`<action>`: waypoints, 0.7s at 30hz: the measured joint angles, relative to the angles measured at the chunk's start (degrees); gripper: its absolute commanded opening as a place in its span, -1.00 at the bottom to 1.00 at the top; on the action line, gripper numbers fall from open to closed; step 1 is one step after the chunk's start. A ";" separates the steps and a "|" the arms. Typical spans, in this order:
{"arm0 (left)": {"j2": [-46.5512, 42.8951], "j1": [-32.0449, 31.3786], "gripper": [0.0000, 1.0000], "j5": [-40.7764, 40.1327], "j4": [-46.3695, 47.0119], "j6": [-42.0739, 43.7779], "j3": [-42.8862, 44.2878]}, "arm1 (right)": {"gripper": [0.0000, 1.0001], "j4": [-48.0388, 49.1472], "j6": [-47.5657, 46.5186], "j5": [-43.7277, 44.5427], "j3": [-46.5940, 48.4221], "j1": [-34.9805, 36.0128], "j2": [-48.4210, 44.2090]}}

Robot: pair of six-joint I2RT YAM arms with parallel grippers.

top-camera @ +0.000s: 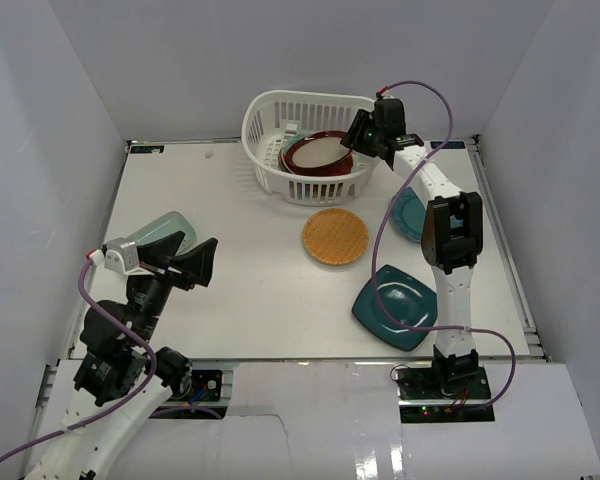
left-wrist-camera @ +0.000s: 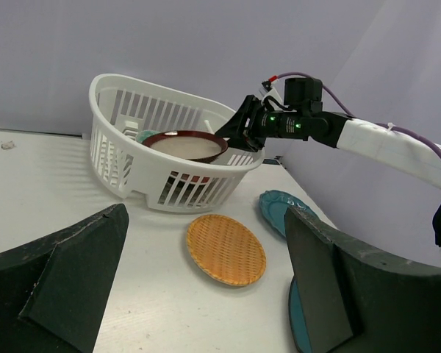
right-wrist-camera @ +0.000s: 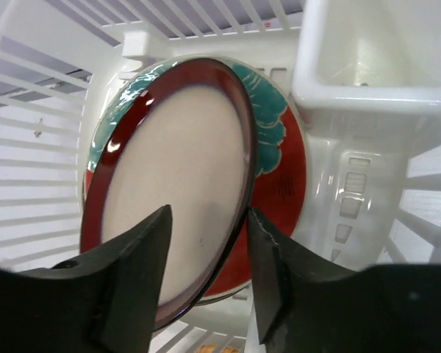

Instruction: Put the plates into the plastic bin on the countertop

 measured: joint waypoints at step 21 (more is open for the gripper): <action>0.00 0.00 0.96 -0.02 0.00 0.17 0.00 | 0.89 -1.62 -8.24 5.03 0.09 0.59 -2.93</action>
